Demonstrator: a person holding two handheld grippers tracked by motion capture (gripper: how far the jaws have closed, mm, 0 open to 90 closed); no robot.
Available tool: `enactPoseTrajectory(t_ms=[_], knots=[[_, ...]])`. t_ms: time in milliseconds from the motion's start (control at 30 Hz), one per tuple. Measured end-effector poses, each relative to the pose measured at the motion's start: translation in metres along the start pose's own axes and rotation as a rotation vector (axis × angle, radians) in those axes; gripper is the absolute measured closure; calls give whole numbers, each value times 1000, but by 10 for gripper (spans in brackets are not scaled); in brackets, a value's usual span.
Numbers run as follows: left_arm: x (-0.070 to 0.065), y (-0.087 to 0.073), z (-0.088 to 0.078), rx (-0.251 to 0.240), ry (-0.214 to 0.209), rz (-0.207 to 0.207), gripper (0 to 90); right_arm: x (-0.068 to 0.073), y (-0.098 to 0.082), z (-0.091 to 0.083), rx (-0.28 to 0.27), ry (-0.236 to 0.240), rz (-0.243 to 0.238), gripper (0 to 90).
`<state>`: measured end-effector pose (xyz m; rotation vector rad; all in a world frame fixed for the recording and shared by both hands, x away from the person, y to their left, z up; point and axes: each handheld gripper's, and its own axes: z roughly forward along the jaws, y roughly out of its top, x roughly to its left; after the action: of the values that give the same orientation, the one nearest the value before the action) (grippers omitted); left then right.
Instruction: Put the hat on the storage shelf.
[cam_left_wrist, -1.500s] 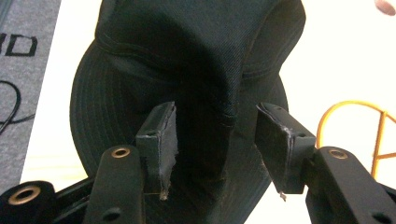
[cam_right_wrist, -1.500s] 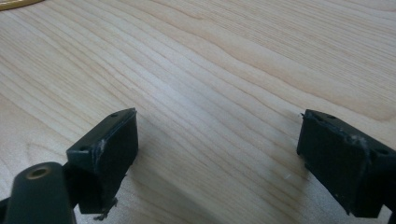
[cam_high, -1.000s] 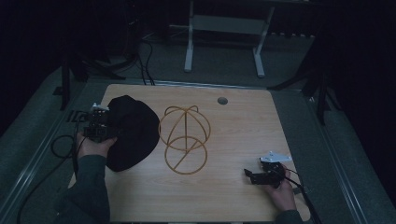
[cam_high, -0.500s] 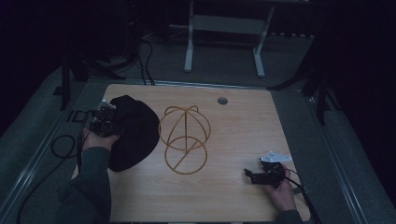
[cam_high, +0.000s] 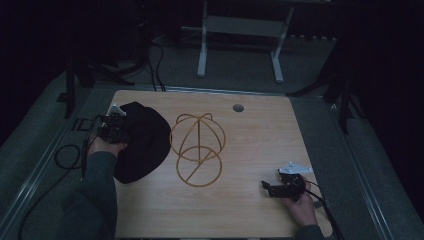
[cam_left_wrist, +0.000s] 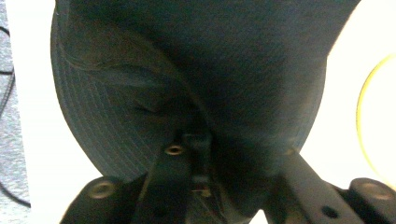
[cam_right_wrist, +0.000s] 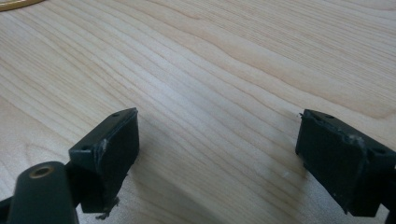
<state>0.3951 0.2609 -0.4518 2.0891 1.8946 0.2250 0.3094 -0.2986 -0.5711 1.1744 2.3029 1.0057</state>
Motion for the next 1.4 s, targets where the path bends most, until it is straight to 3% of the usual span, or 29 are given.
enactPoseTrajectory(t_ms=[33,267,800,1400], knots=[[0,1,0,6,7,12,857,0,0,0,0,-1,-1,133],[-1,4,-6,20,13,74,876,0,0,0,0,-1,-1,133],[-3,7,-21,-16,-31,65,879,0,0,0,0,-1,0,135],[-7,24,-64,-89,-71,84,878,0,0,0,-1,-1,1,135]])
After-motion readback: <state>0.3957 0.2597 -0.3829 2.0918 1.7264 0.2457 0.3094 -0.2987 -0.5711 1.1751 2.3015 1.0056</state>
